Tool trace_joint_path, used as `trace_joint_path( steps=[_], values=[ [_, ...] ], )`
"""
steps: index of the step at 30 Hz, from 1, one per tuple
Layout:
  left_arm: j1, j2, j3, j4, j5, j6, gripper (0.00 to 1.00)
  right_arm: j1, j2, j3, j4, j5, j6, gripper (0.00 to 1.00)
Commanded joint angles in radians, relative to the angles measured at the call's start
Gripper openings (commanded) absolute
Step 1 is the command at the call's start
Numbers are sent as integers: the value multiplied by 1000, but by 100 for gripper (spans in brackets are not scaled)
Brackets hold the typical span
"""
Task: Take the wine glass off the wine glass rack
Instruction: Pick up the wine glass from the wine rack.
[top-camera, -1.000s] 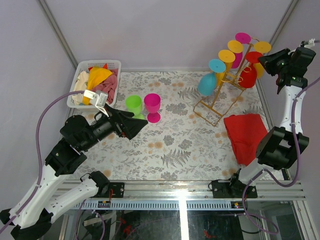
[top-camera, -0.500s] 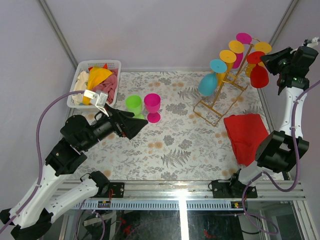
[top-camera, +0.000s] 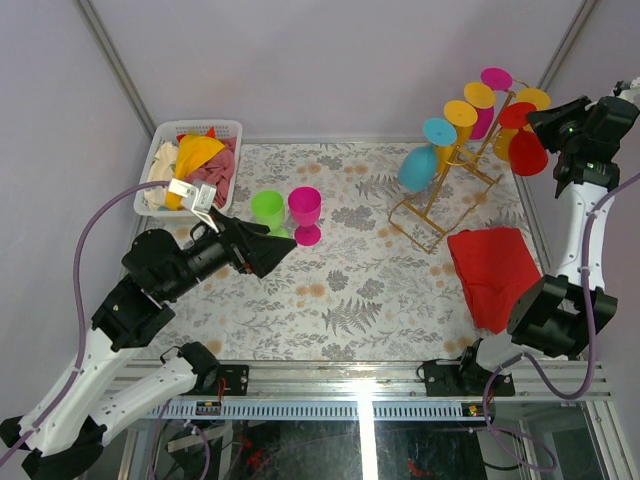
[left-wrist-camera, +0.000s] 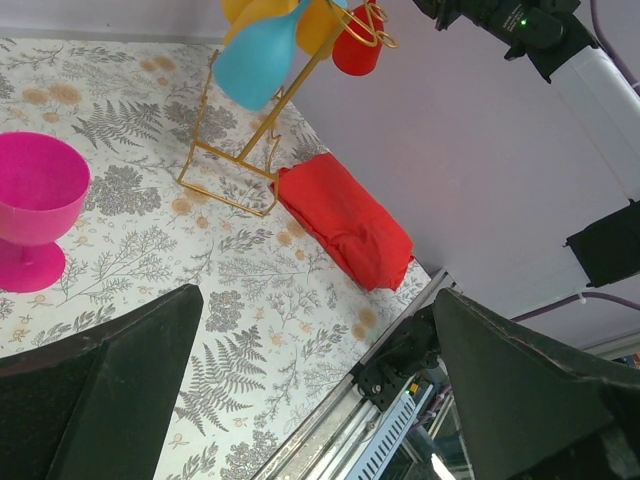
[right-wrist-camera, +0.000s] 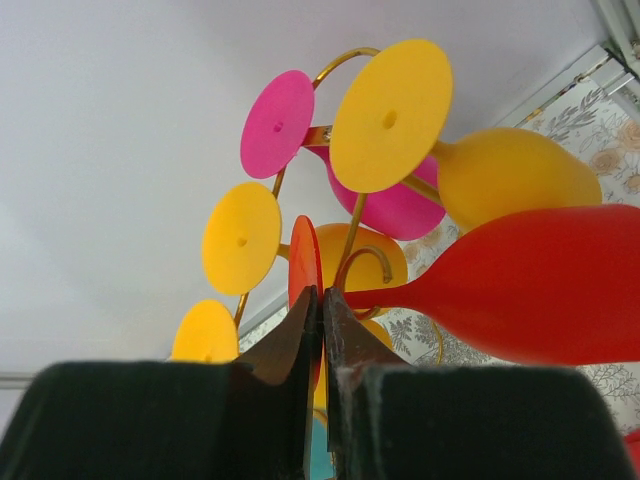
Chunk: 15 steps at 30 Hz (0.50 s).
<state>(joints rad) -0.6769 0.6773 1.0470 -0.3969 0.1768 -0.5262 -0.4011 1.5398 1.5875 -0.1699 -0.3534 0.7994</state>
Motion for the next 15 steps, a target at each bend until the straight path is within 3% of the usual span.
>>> trace_joint_path(
  steps=[1,15],
  values=[
    [7,0,11,26,16,-14,100,0,-75,-1,58,54,-34,3],
    [7,0,13,26,18,-21,100,1,-108,-37,55,82,-48,2]
  ],
)
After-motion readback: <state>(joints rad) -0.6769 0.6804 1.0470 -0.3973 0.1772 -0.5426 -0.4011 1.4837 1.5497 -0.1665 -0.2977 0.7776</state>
